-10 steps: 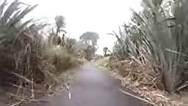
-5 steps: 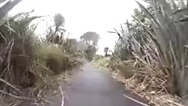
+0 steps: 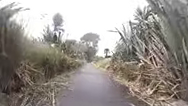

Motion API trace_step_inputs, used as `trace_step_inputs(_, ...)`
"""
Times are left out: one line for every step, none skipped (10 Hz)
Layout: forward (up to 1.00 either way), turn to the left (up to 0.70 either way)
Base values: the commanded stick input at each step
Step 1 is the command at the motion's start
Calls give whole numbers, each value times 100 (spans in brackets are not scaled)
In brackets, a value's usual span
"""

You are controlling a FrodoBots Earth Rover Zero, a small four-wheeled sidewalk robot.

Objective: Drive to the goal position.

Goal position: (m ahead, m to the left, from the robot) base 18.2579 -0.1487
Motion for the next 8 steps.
trace_step_inputs(70, 0)
trace_step_inputs(70, 0)
trace_step_inputs(70, 0)
trace_step_inputs(70, 0)
trace_step_inputs(70, 0)
trace_step_inputs(70, 0)
trace_step_inputs(70, 0)
trace_step_inputs(70, 0)
